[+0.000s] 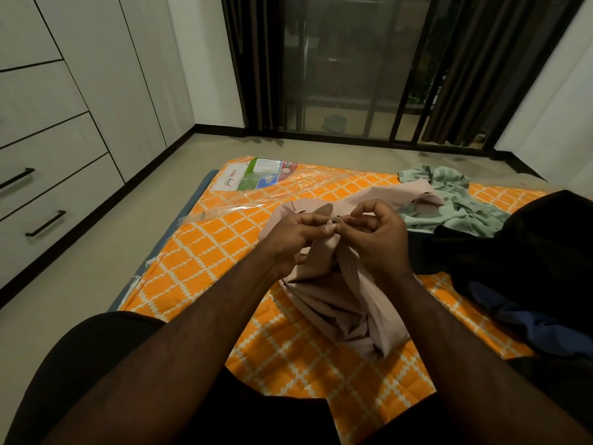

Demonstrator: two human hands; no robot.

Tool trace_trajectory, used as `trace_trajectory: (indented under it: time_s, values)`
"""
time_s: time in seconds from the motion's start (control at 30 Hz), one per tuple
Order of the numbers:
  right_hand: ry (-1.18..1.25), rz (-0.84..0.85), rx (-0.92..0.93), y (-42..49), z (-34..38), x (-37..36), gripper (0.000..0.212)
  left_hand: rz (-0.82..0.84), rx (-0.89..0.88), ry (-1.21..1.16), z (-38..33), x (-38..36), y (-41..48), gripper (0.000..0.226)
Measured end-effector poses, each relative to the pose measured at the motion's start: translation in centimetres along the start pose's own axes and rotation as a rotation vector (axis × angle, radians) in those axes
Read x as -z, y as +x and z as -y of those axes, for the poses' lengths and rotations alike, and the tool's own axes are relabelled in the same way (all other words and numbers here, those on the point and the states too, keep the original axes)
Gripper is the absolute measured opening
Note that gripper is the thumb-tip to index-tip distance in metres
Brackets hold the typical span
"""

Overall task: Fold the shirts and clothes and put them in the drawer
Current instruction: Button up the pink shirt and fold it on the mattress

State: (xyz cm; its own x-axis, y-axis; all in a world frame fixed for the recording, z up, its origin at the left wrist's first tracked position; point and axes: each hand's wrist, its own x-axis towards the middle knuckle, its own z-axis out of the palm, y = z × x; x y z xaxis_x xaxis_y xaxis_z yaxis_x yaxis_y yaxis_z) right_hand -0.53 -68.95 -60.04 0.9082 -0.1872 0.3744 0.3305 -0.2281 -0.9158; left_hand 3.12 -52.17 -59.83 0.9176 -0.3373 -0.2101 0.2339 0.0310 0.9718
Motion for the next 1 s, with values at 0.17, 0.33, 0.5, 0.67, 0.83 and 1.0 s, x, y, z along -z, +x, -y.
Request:
trace_trajectory:
  time_s: [0.17,0.33,0.5,0.67,0.83,1.0]
  values:
    - [-0.054,-0.037,0.028,0.0,0.0,-0.5,0.024,-0.157,-0.085,-0.004,0.4,-0.6,0.2,0.009]
    - [-0.246,-0.122,0.113,0.1,-0.6,-0.9,0.023,-0.312,-0.165,0.089,1.1,-1.3,0.8,0.01]
    - [-0.285,-0.12,0.188,-0.2,-0.5,-1.0,0.026,-0.394,-0.307,0.276,1.3,-1.4,0.6,0.011]
    - [-0.286,-0.176,0.208,-0.2,-0.5,-1.2,0.03,-0.511,-0.526,0.504,1.7,-2.0,0.3,0.015]
    - [-0.295,-0.213,0.204,-0.4,-0.5,-1.4,0.032,-0.554,-0.526,0.527,2.0,-2.3,0.4,0.014]
    - [-0.259,-0.234,0.159,-0.3,-0.2,-1.2,0.033,-0.465,-0.499,0.467,1.8,-2.1,0.7,0.015]
